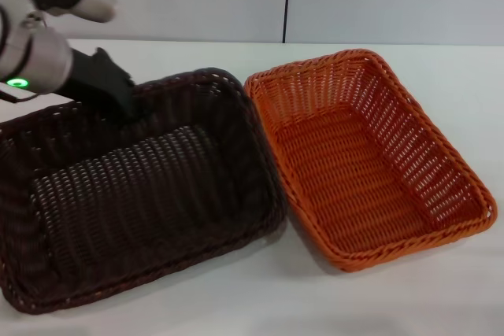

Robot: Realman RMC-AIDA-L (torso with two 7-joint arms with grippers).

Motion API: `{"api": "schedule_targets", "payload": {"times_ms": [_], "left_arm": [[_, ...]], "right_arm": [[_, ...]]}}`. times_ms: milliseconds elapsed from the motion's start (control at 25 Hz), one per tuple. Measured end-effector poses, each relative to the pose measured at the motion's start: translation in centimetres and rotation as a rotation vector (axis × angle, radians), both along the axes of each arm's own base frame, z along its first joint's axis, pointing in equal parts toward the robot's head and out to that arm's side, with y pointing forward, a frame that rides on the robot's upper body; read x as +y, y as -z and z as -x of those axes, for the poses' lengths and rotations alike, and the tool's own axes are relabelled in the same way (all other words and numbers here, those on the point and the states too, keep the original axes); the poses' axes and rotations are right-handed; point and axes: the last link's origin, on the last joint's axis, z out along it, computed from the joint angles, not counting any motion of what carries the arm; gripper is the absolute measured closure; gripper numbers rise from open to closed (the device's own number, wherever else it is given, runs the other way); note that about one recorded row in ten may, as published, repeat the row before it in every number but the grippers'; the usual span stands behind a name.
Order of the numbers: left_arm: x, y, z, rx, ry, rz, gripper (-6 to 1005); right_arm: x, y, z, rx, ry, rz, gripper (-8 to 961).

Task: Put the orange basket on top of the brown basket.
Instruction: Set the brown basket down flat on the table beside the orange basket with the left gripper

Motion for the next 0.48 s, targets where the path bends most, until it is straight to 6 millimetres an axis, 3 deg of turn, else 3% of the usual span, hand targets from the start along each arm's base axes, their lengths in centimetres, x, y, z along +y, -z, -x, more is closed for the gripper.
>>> {"api": "schedule_targets", "payload": {"times_ms": [480], "left_arm": [[0.5,4.1,-2.0,-0.052,0.060,0.059,770]], "right_arm": [[0.6,0.0,0.3,-0.001,-0.009,0.007,309]]}}
